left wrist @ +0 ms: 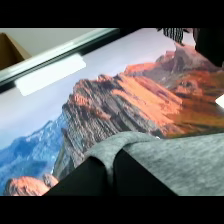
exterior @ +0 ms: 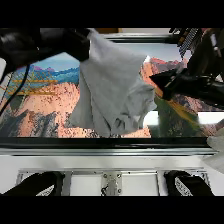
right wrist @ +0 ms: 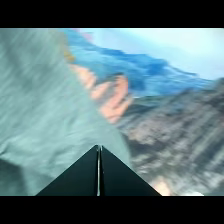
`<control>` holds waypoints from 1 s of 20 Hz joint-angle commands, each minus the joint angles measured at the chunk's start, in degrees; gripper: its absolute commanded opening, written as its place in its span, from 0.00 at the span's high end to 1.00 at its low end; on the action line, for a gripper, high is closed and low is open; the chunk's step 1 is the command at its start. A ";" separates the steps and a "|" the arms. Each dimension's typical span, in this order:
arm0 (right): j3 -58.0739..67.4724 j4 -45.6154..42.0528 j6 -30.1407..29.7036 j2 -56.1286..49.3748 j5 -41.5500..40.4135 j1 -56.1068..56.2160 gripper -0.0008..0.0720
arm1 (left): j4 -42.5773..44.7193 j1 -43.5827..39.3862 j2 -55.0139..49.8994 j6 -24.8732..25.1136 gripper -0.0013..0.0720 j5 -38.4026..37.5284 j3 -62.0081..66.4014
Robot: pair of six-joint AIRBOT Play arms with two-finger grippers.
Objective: Fold the clothes and pants, and hang the long-sleeved shirts on hangers.
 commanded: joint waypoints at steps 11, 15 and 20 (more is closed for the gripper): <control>-11.28 -20.52 32.09 -11.76 12.70 -5.03 0.02 | -4.94 23.23 -6.34 -5.68 0.97 -2.21 -32.06; -22.56 -20.52 45.35 -16.83 9.62 3.54 0.03 | -9.11 27.85 -6.21 -5.51 0.97 -2.91 -32.00; -26.62 -19.39 61.48 -21.20 0.72 16.50 0.03 | -9.07 29.09 -5.35 -5.46 0.96 -3.04 -32.00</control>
